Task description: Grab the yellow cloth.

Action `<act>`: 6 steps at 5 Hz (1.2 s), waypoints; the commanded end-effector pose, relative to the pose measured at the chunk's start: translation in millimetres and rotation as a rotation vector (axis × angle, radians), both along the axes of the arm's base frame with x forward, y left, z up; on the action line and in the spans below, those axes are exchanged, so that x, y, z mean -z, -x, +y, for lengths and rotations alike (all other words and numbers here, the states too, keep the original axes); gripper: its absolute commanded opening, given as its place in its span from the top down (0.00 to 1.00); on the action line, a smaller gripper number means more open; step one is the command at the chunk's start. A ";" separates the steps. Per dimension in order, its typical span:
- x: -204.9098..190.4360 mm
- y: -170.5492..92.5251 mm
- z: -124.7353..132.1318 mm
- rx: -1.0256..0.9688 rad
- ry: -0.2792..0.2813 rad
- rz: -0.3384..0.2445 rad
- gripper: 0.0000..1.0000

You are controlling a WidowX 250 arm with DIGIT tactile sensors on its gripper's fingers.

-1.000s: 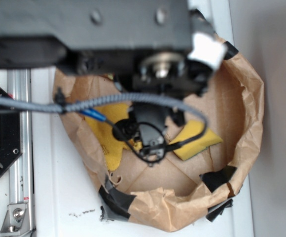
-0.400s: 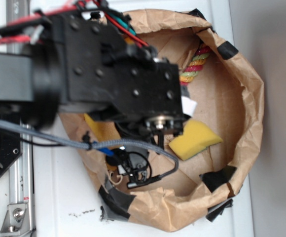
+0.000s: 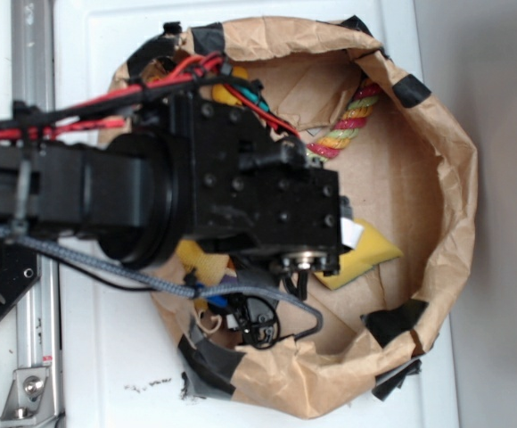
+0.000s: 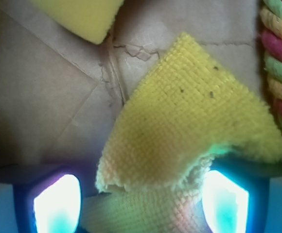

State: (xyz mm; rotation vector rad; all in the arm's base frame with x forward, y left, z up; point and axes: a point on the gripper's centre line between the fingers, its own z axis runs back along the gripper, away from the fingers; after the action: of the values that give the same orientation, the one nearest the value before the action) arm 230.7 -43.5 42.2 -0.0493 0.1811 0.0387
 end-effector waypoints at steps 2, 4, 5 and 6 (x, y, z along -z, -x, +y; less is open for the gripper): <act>17.2 26.4 -23.0 0.077 -0.047 0.033 1.00; 20.4 29.1 -24.3 0.098 -0.058 0.029 1.00; 19.0 27.9 -25.1 0.101 -0.058 0.025 1.00; 19.6 26.9 -24.3 0.101 -0.055 0.027 1.00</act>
State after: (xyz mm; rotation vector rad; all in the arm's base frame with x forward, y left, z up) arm 222.4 -53.4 19.7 0.0199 0.2228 -0.0221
